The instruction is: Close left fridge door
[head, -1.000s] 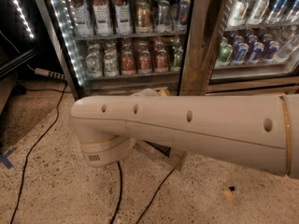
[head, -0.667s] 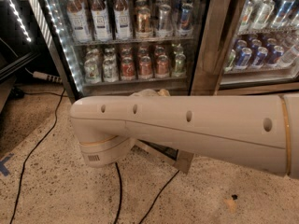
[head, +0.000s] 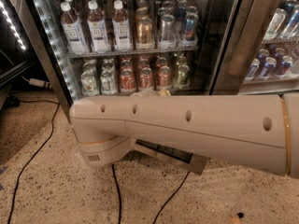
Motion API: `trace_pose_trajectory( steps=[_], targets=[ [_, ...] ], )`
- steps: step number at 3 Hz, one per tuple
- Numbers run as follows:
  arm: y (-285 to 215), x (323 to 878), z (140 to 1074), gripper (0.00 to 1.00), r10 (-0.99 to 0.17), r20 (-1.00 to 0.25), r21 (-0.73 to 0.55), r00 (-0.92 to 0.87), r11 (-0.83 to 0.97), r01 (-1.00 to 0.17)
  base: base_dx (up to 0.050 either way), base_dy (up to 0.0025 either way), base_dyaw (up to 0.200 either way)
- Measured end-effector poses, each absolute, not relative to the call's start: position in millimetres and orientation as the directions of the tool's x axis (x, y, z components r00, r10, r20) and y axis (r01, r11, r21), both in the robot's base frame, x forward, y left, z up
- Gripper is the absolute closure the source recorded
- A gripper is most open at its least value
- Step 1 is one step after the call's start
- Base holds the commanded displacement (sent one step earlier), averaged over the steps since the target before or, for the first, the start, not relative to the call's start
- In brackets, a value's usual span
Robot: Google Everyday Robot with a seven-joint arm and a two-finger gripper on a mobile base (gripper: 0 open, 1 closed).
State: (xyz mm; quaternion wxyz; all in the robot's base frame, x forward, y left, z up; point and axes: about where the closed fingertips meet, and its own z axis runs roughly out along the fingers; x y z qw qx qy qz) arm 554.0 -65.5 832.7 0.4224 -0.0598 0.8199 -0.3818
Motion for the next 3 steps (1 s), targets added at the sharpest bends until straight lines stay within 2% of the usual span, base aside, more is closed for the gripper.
trace_pose_trajectory(
  steps=[1, 2, 3],
  targets=[
    [-65.5, 554.0, 832.7, 1.00, -0.421, -0.647, -0.676, -0.636, 0.701, 0.224, 0.044, -0.00001, 0.000],
    [-65.5, 554.0, 832.7, 1.00, -0.421, -0.647, -0.676, -0.636, 0.701, 0.224, 0.046, 0.00184, 0.080],
    [-65.5, 554.0, 832.7, 1.00, -0.420, -0.647, -0.676, -0.636, 0.701, 0.225, 0.000, 0.00000, 0.000]
  ],
)
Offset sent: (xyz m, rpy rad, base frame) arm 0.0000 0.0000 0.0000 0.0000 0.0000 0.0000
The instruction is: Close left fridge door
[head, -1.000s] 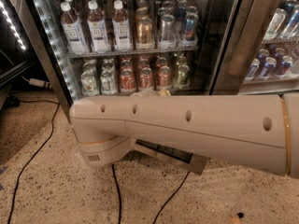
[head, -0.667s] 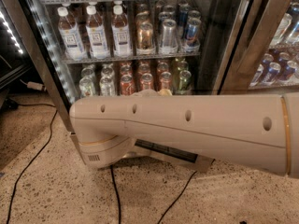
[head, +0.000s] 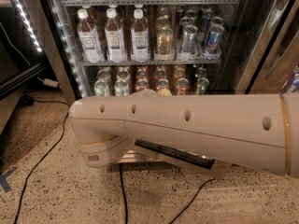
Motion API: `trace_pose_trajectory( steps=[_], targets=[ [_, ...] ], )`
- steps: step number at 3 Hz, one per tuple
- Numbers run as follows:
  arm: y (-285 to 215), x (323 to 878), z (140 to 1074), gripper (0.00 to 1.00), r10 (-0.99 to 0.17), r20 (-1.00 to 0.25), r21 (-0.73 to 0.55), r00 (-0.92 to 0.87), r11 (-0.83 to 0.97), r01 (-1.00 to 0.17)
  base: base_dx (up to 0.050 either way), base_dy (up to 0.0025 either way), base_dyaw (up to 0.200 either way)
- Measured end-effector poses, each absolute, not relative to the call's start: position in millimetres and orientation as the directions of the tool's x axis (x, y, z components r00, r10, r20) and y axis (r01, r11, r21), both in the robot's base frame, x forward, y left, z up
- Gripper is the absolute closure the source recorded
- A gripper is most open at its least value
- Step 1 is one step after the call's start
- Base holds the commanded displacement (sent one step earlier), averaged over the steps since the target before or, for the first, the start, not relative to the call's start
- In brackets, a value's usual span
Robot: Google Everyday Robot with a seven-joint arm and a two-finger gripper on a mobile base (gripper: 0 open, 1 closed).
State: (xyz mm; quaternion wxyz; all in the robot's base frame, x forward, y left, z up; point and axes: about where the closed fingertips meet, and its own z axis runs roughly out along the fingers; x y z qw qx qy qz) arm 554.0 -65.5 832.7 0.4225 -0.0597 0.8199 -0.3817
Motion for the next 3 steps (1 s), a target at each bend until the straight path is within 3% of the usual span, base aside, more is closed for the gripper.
trace_pose_trajectory(
  steps=[3],
  targets=[
    [-106.2, 554.3, 888.5, 1.00, -0.345, -0.760, -0.604, -0.550, 0.688, 0.403, 0.000, 0.00000, 0.000]
  ],
)
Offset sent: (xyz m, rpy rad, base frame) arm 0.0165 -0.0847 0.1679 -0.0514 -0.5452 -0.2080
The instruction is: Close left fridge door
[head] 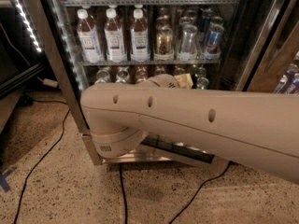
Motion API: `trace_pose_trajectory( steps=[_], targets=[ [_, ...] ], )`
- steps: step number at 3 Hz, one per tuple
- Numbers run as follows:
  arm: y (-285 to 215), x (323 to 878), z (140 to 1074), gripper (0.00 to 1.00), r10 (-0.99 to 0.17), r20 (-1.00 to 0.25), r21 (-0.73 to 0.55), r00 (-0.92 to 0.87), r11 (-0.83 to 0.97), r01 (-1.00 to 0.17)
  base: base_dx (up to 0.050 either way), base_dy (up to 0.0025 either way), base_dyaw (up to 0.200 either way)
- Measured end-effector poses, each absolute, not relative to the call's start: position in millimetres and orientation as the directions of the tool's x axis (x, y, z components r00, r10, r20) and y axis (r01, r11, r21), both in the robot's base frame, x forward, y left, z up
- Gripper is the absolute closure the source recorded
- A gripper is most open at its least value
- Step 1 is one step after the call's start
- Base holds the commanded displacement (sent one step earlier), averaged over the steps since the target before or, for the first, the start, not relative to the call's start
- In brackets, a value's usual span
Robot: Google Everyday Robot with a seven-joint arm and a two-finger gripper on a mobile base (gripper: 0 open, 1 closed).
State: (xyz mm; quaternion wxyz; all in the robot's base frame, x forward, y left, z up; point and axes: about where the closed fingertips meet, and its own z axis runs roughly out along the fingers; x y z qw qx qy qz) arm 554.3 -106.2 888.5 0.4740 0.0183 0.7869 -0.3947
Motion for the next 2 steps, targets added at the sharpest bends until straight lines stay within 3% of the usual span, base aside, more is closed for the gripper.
trace_pose_trajectory(
  steps=[2],
  targets=[
    [-144.0, 547.7, 921.1, 1.00, -0.314, -0.825, -0.541, -0.470, 0.678, 0.498, 0.000, 0.00000, 0.000]
  ],
)
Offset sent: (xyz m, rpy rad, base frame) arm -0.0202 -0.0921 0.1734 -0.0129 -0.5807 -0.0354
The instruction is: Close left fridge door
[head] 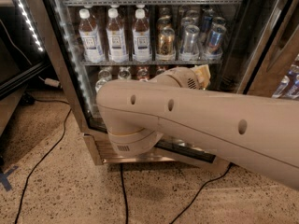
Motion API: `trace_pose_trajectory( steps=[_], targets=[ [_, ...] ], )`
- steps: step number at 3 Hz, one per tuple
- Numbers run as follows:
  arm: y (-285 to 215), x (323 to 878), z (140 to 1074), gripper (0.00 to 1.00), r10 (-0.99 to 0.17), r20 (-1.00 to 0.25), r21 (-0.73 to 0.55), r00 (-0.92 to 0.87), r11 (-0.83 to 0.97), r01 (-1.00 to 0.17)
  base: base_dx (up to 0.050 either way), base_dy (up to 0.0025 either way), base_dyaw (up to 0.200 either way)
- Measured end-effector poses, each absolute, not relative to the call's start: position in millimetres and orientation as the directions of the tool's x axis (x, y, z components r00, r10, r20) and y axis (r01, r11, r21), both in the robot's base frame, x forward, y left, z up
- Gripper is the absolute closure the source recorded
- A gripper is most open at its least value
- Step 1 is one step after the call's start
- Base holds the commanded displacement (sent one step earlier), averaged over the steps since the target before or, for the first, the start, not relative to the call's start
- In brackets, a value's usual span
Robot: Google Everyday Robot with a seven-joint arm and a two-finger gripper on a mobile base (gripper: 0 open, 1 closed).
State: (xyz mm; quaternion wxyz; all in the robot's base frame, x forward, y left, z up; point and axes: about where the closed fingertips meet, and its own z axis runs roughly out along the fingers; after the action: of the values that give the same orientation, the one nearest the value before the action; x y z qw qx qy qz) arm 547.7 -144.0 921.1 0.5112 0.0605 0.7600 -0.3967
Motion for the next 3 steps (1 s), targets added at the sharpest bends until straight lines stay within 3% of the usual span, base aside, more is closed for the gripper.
trace_pose_trajectory(
  steps=[2, 3],
  targets=[
    [-147.5, 548.2, 923.9, 1.00, -0.311, -0.832, -0.533, -0.460, 0.680, 0.504, 0.000, 0.00000, 0.000],
    [-178.4, 545.6, 947.8, 1.00, -0.287, -0.868, -0.484, -0.405, 0.672, 0.561, 0.000, 0.00000, 0.000]
  ],
)
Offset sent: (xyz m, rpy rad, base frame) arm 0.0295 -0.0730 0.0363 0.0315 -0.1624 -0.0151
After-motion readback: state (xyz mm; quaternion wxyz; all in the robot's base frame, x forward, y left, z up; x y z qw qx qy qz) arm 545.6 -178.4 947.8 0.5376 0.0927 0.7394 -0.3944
